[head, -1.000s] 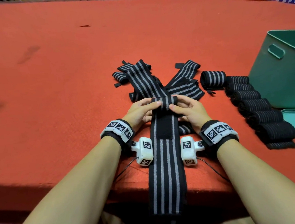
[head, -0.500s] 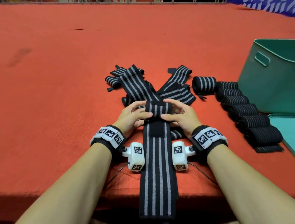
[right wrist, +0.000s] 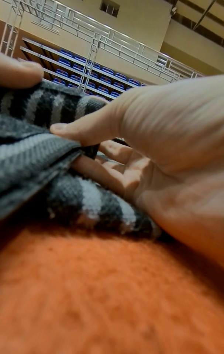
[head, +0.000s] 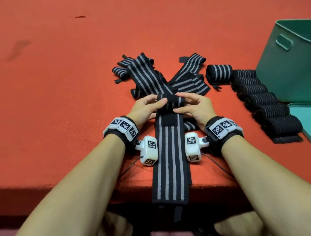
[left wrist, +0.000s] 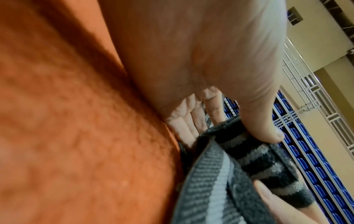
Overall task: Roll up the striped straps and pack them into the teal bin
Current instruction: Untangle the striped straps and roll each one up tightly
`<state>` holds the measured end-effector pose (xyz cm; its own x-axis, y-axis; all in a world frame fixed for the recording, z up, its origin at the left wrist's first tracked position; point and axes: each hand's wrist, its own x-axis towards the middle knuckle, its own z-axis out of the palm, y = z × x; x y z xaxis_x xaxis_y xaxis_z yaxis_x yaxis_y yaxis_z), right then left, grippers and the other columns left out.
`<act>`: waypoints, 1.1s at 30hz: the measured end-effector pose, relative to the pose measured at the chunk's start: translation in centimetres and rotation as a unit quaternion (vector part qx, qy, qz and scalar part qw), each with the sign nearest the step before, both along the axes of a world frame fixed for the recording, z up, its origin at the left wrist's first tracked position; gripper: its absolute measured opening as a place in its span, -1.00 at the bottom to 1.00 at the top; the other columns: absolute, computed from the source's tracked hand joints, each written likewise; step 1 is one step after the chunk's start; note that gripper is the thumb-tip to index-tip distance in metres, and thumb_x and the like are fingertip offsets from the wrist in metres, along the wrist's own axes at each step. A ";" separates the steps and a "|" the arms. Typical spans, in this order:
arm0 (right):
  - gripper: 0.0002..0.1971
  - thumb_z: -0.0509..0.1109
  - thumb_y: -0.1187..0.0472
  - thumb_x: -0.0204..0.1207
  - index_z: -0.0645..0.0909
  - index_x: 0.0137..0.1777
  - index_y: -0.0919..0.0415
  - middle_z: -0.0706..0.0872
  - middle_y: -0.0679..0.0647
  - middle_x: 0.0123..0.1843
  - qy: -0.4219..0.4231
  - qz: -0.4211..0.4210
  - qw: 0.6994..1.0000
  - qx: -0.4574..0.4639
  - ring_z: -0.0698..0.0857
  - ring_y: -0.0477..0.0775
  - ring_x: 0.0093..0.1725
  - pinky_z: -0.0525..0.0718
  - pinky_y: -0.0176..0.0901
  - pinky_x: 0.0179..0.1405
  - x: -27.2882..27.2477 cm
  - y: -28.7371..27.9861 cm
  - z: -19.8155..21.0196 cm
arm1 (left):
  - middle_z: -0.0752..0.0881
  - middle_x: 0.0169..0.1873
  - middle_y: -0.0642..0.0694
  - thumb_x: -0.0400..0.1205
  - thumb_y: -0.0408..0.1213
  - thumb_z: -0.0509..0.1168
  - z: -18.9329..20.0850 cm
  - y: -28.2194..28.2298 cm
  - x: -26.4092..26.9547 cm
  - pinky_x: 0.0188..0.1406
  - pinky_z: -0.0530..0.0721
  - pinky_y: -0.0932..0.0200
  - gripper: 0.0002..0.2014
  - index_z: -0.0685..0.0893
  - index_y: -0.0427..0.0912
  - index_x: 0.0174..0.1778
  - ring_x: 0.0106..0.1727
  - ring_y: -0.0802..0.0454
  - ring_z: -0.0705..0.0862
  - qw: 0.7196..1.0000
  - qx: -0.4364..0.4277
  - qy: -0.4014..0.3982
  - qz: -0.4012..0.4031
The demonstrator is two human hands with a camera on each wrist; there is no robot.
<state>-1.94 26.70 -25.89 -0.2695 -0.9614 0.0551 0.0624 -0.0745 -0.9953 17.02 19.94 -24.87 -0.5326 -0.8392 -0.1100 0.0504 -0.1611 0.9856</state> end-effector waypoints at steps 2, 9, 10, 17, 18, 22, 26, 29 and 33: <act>-0.46 0.62 0.62 0.31 0.81 0.19 0.06 0.88 0.10 0.10 0.008 0.009 1.000 0.012 0.86 0.09 0.14 0.84 -0.05 0.04 0.0 0.0 0.1 | 0.82 0.14 -0.23 0.71 -0.32 0.42 -0.4 -0.2 0.0 -0.01 0.81 0.14 -0.72 0.70 -0.37 0.30 0.08 -0.04 0.85 1.000 -0.006 0.013 0.010; -0.59 0.50 -0.17 0.59 0.73 0.32 0.02 0.86 -0.02 0.19 0.037 0.028 0.996 0.071 0.85 -0.05 0.13 0.78 -0.16 -0.12 0.8 -0.5 0.9 | 0.64 -0.04 -0.28 0.64 -0.26 0.47 -1.6 -1.0 0.4 -0.17 0.39 0.05 -0.88 0.83 -0.15 0.07 -0.08 -0.12 0.43 0.997 0.010 0.067 0.036; -0.61 0.53 -0.11 0.58 0.73 0.33 0.03 0.86 -0.02 0.18 0.041 0.034 0.996 0.067 0.85 -0.07 0.12 0.78 -0.18 -0.10 0.8 -0.5 0.9 | 0.63 0.01 -0.31 0.61 -0.25 0.48 -1.6 -1.0 0.4 -0.09 0.41 -0.01 -0.88 0.85 -0.12 0.04 0.02 -0.20 0.40 0.996 0.019 0.078 0.037; -0.56 0.63 0.47 0.41 0.78 0.30 0.28 0.87 0.13 0.19 0.083 0.035 0.996 -0.021 0.81 0.12 0.28 0.74 -0.01 0.35 0.2 -0.5 -0.4 | 0.82 0.08 -0.22 0.73 -0.21 0.38 0.0 -0.3 0.3 -0.01 0.79 0.15 -0.74 0.73 -0.28 0.27 -0.01 -0.05 0.80 0.997 0.049 0.055 0.028; -0.55 0.63 0.51 0.40 0.78 0.30 0.30 0.87 0.16 0.18 0.084 0.033 0.996 -0.024 0.82 0.13 0.26 0.75 -0.03 0.31 0.3 -0.6 -0.4 | 0.83 0.06 -0.18 0.74 -0.12 0.36 0.3 -0.3 0.1 -0.04 0.80 0.19 -0.67 0.71 -0.28 0.30 -0.04 0.02 0.82 0.997 0.061 0.039 0.025; -0.55 0.62 0.53 0.38 0.80 0.28 0.24 0.89 0.16 0.09 0.064 0.012 0.998 -0.010 0.85 -0.02 0.03 0.77 -0.23 -0.12 0.3 -0.5 -0.3 | 0.86 -0.25 0.03 0.74 -0.03 0.34 1.1 0.0 -0.3 -0.32 0.72 0.35 -0.75 0.73 -0.15 0.13 -0.26 0.18 0.81 0.998 0.051 -0.022 -0.002; -0.58 0.60 0.45 0.39 0.82 0.22 0.10 0.88 0.08 0.12 0.074 0.017 0.997 0.024 0.84 0.12 0.17 0.79 -0.10 -0.08 0.3 -0.6 -0.1 | 0.86 -0.12 -0.08 0.74 -0.09 0.36 0.8 -0.1 -0.1 -0.26 0.73 0.30 -0.70 0.72 -0.23 0.24 -0.18 0.08 0.83 0.999 0.041 -0.019 0.009; -0.68 0.57 0.13 0.51 0.76 0.27 0.04 0.87 0.01 0.15 0.038 0.050 0.996 0.064 0.85 0.00 0.14 0.76 -0.20 -0.21 0.5 -0.4 0.9 | 0.83 0.10 -0.23 0.73 -0.14 0.38 0.5 -0.5 0.1 0.30 0.70 -0.04 -0.64 0.70 -0.31 0.35 0.14 -0.16 0.80 0.998 0.051 -0.005 0.021; -0.63 0.52 -0.17 0.56 0.78 0.23 0.04 0.88 -0.01 0.13 0.046 0.047 0.994 0.084 0.85 -0.02 0.13 0.75 -0.25 -0.18 0.9 -0.3 1.5 | 0.78 0.26 -0.36 0.74 -0.22 0.37 0.2 -0.6 0.2 0.48 0.61 -0.15 -0.64 0.67 -0.34 0.39 0.25 -0.22 0.77 0.998 0.060 0.020 0.017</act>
<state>-1.04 26.39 -24.42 -0.1783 -0.9800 -0.0881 -0.0305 0.0950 -0.9950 17.23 19.31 -24.70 -0.5103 -0.8388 -0.1898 0.0971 -0.2754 0.9564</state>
